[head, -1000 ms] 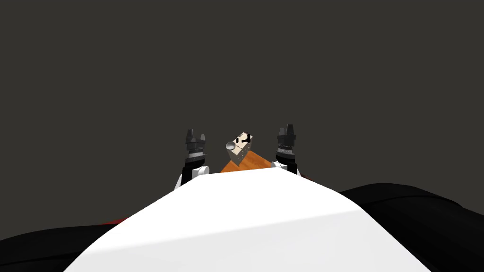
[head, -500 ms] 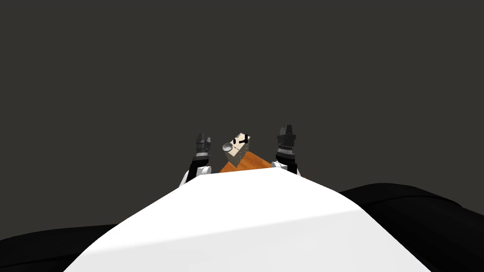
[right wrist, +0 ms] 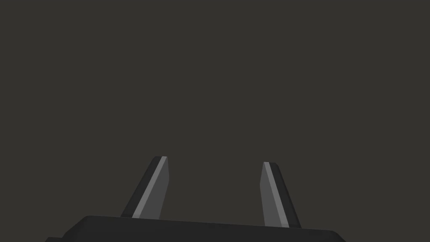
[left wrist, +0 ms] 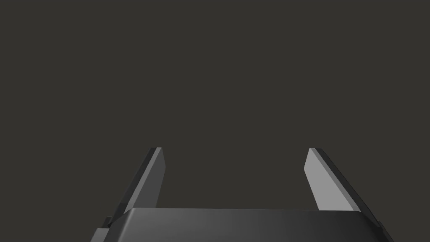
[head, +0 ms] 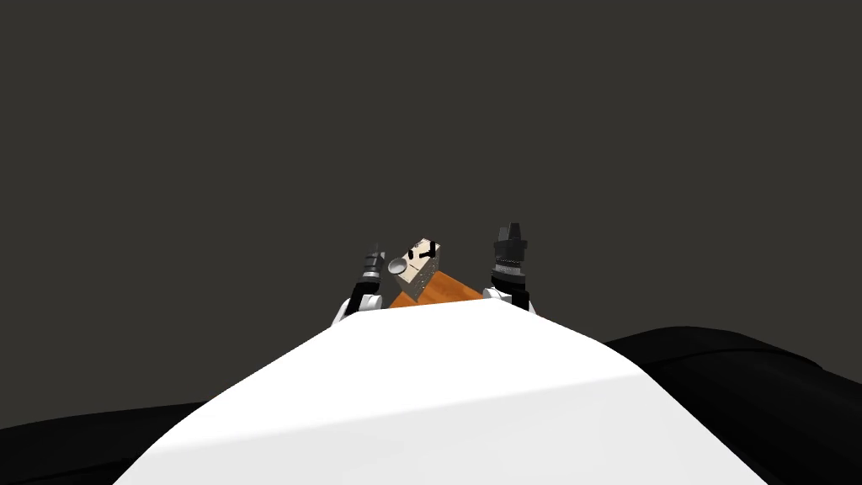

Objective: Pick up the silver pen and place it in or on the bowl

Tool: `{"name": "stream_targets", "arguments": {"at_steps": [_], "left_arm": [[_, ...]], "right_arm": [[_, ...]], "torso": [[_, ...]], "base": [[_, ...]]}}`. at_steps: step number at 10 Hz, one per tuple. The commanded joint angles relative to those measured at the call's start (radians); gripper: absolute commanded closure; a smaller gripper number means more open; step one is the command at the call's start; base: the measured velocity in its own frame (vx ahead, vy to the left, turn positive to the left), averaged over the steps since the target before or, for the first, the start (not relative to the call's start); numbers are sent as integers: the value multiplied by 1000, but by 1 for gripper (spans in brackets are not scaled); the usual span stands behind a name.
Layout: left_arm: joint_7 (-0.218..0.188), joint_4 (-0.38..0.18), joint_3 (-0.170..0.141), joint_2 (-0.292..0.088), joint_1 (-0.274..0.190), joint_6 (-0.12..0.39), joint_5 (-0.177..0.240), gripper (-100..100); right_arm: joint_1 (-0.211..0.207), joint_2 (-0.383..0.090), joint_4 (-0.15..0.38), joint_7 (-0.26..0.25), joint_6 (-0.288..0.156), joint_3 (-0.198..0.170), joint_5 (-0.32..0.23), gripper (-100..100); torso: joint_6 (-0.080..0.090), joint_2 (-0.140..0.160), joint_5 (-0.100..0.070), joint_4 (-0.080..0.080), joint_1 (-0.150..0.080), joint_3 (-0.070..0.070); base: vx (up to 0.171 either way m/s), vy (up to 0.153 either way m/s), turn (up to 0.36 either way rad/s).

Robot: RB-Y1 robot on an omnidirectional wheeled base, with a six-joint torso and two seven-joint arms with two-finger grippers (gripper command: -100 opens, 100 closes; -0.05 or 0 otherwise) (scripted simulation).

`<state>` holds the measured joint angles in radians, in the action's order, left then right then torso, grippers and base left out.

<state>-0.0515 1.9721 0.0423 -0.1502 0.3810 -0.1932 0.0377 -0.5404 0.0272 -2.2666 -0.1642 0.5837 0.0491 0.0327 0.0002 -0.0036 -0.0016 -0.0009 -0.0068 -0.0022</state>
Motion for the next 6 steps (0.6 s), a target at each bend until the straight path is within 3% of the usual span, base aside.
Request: {"name": "stream_targets", "arguments": {"at_steps": [1,3,4,6], "left_arm": [[5,-4,9,5,-10,39,-7,-100],[10,-62,27,2,-34,99,-20,-100],[10,-62,27,2,-34,100,-20,-100],[16,-124,43,0,-59,168,-36,-100]], "right_arm": [[0,0,0,0,0,0,0,0],[0,0,0,0,0,0,0,0],[0,0,0,0,0,0,0,0],[0,0,0,0,0,0,0,0]], "torso": [[0,0,0,0,0,0],[0,2,0,0,2,1],[0,0,0,0,1,0],[0,1,0,0,2,1]], "base": [[35,-67,-22],[45,-77,-65],[45,-73,-34],[42,-66,-71]]}}
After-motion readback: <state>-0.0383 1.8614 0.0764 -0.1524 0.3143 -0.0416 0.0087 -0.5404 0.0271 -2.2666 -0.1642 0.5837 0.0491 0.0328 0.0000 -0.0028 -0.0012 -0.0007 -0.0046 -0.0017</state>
